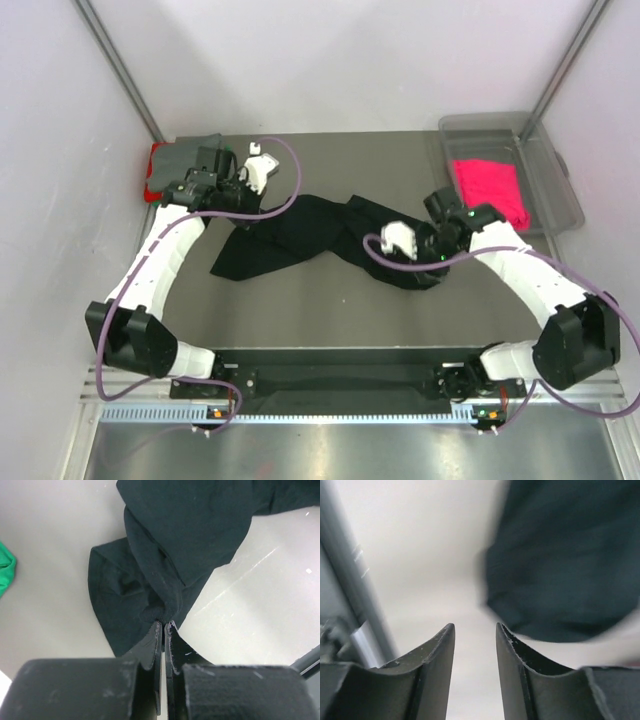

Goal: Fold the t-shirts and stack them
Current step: Flatten the tshirt out

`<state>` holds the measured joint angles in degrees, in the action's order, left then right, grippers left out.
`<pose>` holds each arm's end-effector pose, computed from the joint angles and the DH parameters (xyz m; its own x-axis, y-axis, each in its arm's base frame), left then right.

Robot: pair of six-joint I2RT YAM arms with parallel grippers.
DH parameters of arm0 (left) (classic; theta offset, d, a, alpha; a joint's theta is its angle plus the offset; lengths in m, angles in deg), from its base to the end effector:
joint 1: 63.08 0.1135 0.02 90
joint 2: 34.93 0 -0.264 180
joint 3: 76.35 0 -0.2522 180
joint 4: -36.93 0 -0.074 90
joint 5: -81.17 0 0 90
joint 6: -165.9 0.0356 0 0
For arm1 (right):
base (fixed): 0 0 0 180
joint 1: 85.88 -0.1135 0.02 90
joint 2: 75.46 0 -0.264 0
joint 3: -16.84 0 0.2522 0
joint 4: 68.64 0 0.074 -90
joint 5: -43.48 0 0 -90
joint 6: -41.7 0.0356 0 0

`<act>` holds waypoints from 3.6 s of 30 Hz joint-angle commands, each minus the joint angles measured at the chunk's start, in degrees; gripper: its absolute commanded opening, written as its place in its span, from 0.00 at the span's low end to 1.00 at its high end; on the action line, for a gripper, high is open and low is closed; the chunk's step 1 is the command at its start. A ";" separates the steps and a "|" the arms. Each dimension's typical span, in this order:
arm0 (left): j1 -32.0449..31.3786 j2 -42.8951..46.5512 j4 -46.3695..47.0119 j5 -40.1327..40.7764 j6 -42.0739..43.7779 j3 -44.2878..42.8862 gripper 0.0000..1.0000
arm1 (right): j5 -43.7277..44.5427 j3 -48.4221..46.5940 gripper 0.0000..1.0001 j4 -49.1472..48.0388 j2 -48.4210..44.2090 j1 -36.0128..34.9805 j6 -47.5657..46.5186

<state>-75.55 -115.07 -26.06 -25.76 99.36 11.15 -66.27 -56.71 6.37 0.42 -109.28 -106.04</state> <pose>0.2806 -0.0727 0.3440 -0.5384 0.5091 -0.6715 0.6554 0.7538 0.0460 0.2074 0.1028 0.2544 -0.1044 -0.9124 -0.3958 -0.9930 0.1177 -0.0094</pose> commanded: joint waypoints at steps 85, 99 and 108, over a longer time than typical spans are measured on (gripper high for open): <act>1.66 6.23 11.79 1.81 -1.23 3.94 0.00 | 21.94 -37.42 0.13 -33.30 28.80 4.76 26.53; 1.66 9.30 15.57 -2.49 -3.86 12.29 0.00 | -8.10 -43.36 0.44 -14.09 33.61 4.85 6.24; 2.19 10.44 16.45 -3.55 -3.69 15.98 0.00 | -9.88 -77.25 0.54 3.89 58.24 2.13 1.31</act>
<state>-73.94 -106.02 -12.73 -27.51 96.52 26.26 -74.47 -132.93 3.42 55.50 -105.65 -101.32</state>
